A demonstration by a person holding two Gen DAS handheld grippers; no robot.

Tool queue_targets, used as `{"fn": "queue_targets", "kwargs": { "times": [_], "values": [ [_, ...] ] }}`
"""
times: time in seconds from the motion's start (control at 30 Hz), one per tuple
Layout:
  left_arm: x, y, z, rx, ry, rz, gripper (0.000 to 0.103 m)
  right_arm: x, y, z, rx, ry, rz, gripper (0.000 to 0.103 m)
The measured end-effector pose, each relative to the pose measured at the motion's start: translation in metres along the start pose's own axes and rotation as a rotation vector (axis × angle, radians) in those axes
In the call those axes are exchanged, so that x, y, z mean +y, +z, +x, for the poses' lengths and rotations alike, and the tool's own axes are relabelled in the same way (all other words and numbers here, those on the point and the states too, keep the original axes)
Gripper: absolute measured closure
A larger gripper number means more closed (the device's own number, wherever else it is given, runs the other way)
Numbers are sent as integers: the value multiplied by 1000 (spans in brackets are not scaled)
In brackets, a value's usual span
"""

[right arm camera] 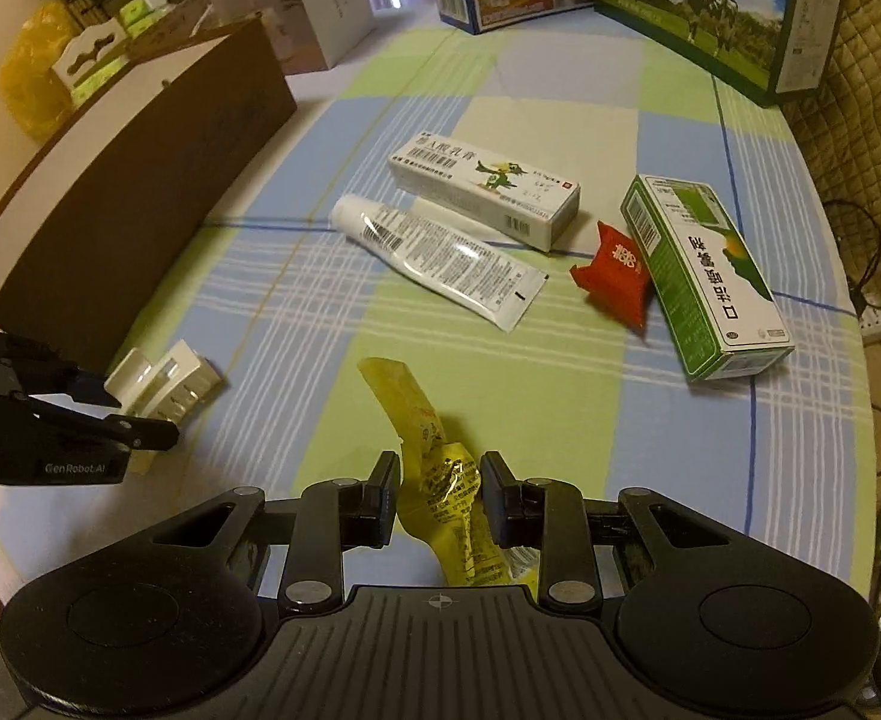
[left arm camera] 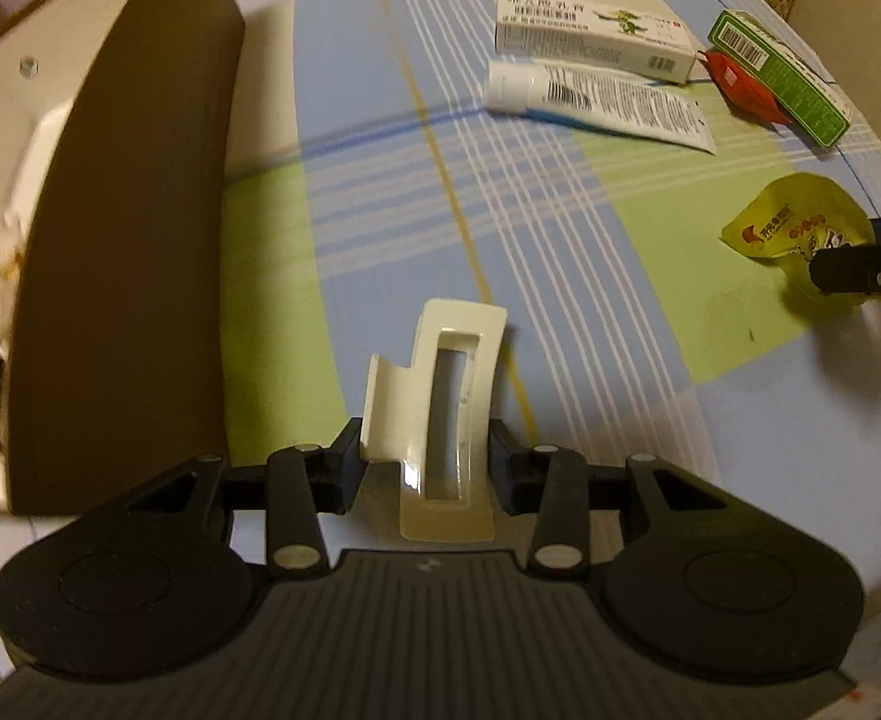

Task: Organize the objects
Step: 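Carry the claw clip and yellow pouch over the cardboard box with both tools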

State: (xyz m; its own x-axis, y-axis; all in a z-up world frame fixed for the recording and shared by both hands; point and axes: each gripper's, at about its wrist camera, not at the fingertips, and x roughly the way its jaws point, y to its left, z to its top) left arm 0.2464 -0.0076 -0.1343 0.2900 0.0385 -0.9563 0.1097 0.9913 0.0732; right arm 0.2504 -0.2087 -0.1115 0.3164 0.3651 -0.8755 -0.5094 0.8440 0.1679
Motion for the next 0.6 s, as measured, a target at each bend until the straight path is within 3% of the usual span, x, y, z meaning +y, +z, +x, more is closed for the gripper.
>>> {"fn": "queue_targets", "kwargs": {
  "times": [0.17,0.43,0.47,0.6],
  "values": [
    [0,-2,1,-24,-1,-17,66,9,-3,12,39,-74,-122,77],
    [2,-1,4,-54,-3,-37,66,0,-8,19,25,-73,-94,83],
    [2,-1,4,-56,-7,-42,66,-1,-8,19,23,-72,-94,88],
    [3,2,6,-66,-15,-60,65,-2,-10,15,2,-63,-67,88]
  ]
}}
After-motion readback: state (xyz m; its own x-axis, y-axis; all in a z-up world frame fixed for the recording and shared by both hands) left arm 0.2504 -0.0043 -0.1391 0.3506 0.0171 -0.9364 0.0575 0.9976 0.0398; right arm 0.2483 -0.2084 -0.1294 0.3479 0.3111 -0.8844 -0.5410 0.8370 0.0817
